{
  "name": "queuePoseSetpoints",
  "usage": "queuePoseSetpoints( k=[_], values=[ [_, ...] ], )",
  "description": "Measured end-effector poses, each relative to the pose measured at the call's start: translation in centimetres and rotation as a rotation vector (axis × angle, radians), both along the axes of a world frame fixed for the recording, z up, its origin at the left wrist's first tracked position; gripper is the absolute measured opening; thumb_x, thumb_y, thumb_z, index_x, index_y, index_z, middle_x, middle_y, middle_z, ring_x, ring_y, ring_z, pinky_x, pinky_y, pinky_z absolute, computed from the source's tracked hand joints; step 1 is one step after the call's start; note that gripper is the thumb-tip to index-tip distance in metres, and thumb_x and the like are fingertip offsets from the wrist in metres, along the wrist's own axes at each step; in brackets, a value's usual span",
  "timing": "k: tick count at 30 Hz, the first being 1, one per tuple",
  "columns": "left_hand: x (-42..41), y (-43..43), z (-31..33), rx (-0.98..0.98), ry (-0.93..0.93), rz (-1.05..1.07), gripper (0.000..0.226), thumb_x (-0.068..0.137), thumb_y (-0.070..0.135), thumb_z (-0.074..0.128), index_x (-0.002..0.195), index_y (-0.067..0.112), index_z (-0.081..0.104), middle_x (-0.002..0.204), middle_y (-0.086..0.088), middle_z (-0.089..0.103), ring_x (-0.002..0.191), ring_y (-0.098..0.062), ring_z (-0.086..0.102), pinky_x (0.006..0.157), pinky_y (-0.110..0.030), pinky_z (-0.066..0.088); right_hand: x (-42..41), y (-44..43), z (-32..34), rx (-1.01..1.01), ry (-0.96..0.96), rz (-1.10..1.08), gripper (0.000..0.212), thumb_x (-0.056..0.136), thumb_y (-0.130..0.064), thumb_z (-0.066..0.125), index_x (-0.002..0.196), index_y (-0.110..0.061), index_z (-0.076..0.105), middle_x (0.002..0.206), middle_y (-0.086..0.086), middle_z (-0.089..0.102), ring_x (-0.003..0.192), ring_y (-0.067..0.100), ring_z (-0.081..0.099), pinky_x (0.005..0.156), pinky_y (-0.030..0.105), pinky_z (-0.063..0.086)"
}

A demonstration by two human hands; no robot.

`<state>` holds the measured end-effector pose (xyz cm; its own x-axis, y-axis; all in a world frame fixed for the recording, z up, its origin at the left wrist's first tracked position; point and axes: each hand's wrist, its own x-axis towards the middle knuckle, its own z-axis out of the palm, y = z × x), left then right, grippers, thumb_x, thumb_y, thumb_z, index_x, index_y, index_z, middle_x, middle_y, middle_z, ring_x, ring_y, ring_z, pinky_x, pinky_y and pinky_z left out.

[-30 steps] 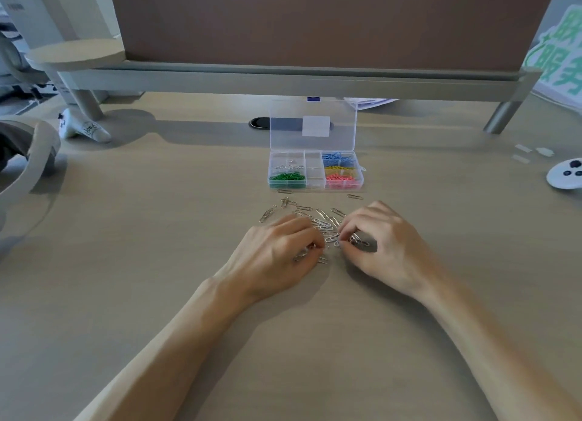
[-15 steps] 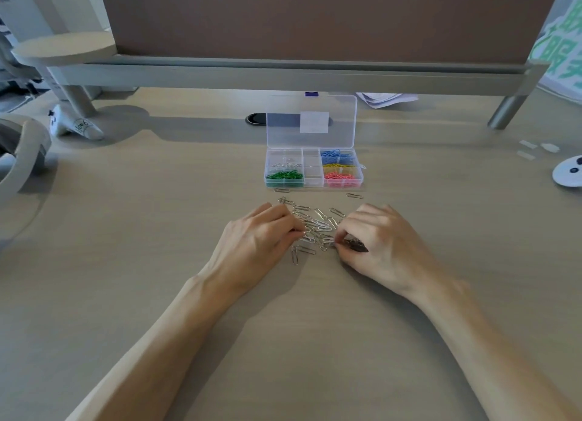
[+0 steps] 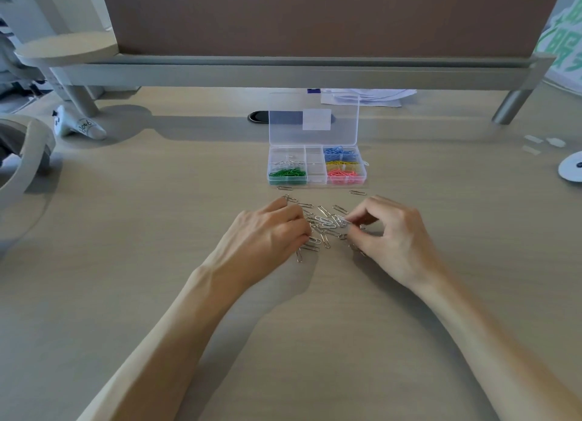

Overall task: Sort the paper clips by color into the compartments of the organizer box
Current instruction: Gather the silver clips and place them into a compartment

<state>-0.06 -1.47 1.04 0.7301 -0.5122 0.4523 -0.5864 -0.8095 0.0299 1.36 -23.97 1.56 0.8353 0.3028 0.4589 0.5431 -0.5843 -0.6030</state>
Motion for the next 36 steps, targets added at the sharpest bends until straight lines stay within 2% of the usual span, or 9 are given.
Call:
queuePoseSetpoints(
  k=[3, 7, 9, 13, 18, 20, 24, 28, 36],
  values=[
    [-0.1, -0.2, 0.0, -0.067, 0.057, 0.025, 0.013, 0.089, 0.026, 0.054, 0.082, 0.021, 0.064, 0.084, 0.01, 0.058, 0.084, -0.011, 0.052, 0.043, -0.033, 0.043, 0.0, 0.1, 0.0, 0.173, 0.176, -0.037, 0.013, 0.077, -0.001, 0.073, 0.075, -0.014, 0.069, 0.073, -0.005, 0.068, 0.068, 0.01, 0.065, 0.061, 0.016, 0.049],
    [-0.1, 0.0, -0.2, -0.248, 0.174, 0.076, 0.006, 0.088, 0.029, 0.059, 0.085, 0.024, 0.061, 0.087, 0.015, 0.059, 0.086, 0.0, 0.051, 0.057, -0.036, 0.049, 0.1, 0.1, 0.2, 0.402, 0.366, -0.028, 0.011, 0.077, -0.004, 0.076, 0.076, -0.015, 0.073, 0.074, 0.002, 0.073, 0.07, 0.02, 0.069, 0.064, 0.03, 0.052],
    [0.0, -0.1, 0.1, -0.389, 0.237, 0.121, 0.004, 0.085, 0.029, 0.063, 0.084, 0.025, 0.063, 0.081, 0.021, 0.058, 0.077, 0.005, 0.049, 0.062, -0.024, 0.044, 0.0, 0.3, 0.5, 0.494, 0.413, -0.012, 0.009, 0.076, -0.002, 0.076, 0.077, -0.011, 0.073, 0.074, 0.006, 0.073, 0.068, 0.017, 0.066, 0.063, 0.025, 0.05],
    [1.3, -0.3, 1.6, -0.647, 0.333, 0.264, 0.006, 0.082, 0.021, 0.07, 0.076, 0.023, 0.068, 0.062, 0.034, 0.055, 0.059, -0.007, 0.044, 0.058, -0.009, 0.035, 0.4, 1.1, 1.4, 0.589, 0.459, 0.016, 0.006, 0.076, 0.001, 0.076, 0.079, -0.003, 0.072, 0.074, 0.011, 0.073, 0.07, 0.016, 0.067, 0.067, 0.023, 0.053],
    [5.8, 1.0, 2.9, -0.692, 0.398, 0.398, 0.008, 0.081, 0.024, 0.069, 0.073, 0.026, 0.067, 0.062, 0.021, 0.063, 0.054, 0.003, 0.053, 0.054, -0.004, 0.038, 3.6, 3.0, 2.6, 0.492, 0.422, 0.024, 0.007, 0.077, -0.004, 0.076, 0.079, -0.01, 0.073, 0.074, 0.006, 0.073, 0.073, 0.019, 0.07, 0.077, 0.037, 0.057],
    [7.6, 1.6, 2.7, -0.664, 0.378, 0.445, 0.008, 0.08, 0.026, 0.068, 0.072, 0.029, 0.066, 0.071, 0.017, 0.065, 0.059, 0.006, 0.054, 0.059, -0.01, 0.041, 5.6, 4.1, 2.8, 0.412, 0.353, -0.005, 0.008, 0.078, -0.008, 0.077, 0.077, -0.015, 0.073, 0.073, 0.001, 0.073, 0.072, 0.016, 0.07, 0.077, 0.033, 0.057],
    [10.3, 1.9, 2.6, -0.56, 0.304, 0.526, 0.007, 0.084, 0.033, 0.063, 0.083, 0.027, 0.067, 0.085, 0.016, 0.065, 0.074, -0.008, 0.055, 0.064, -0.027, 0.042, 10.0, 6.1, 2.1, 0.241, 0.263, -0.075, 0.01, 0.081, -0.012, 0.076, 0.08, -0.021, 0.073, 0.075, -0.006, 0.071, 0.072, 0.01, 0.068, 0.071, 0.025, 0.054],
    [12.2, 2.3, 2.5, -0.432, 0.225, 0.544, 0.012, 0.089, 0.029, 0.058, 0.09, 0.02, 0.067, 0.094, 0.009, 0.061, 0.088, -0.011, 0.052, 0.064, -0.027, 0.036, 12.7, 6.9, 1.1, 0.139, 0.259, -0.179, 0.009, 0.082, -0.016, 0.074, 0.081, -0.025, 0.072, 0.077, -0.011, 0.069, 0.075, 0.003, 0.064, 0.075, 0.026, 0.053],
    [13.2, 3.6, 1.1, -0.411, 0.275, 0.54, 0.013, 0.091, 0.032, 0.061, 0.095, 0.023, 0.07, 0.097, 0.006, 0.061, 0.083, -0.01, 0.051, 0.061, -0.026, 0.033, 14.1, 8.5, 1.6, -0.023, 0.192, -0.151, 0.007, 0.083, -0.018, 0.073, 0.086, -0.023, 0.076, 0.08, -0.01, 0.07, 0.075, 0.004, 0.062, 0.074, 0.025, 0.051]
  ],
)
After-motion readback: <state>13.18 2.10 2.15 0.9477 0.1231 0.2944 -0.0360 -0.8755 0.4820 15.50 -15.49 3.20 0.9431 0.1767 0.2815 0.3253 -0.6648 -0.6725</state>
